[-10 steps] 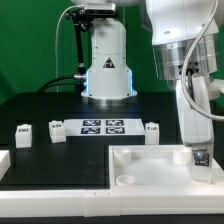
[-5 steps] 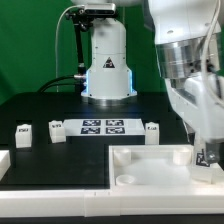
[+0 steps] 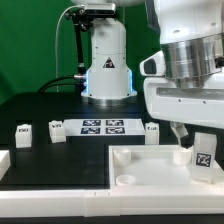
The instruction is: Assemble one leg
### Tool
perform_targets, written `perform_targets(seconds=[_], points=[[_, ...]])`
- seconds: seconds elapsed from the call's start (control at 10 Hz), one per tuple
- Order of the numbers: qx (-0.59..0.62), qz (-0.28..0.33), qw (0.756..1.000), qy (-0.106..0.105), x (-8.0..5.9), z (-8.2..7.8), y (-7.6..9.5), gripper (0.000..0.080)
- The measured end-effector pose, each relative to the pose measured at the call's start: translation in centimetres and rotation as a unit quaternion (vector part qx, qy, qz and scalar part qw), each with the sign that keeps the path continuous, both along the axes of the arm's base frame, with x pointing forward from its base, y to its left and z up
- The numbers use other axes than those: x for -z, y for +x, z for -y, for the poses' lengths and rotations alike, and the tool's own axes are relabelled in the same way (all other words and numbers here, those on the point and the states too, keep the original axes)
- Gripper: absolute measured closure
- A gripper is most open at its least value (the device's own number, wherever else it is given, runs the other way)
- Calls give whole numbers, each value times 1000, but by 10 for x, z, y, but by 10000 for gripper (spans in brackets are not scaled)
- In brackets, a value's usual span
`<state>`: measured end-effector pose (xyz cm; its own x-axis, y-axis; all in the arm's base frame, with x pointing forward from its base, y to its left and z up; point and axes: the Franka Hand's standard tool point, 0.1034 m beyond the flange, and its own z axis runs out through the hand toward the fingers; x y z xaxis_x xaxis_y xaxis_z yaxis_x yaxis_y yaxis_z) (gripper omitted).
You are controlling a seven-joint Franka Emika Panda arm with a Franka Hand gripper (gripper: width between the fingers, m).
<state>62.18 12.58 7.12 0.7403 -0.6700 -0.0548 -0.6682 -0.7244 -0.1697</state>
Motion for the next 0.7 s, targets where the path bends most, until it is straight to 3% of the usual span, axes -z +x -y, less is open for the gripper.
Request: perform_targets(seconds=[0.3,0.5,0.7], points=[[-151,21,988,-28,0,-4,-1,150],[-247,34,968,-38,1,1,0,150],[-263,36,963,-39,1,1,-1,150]])
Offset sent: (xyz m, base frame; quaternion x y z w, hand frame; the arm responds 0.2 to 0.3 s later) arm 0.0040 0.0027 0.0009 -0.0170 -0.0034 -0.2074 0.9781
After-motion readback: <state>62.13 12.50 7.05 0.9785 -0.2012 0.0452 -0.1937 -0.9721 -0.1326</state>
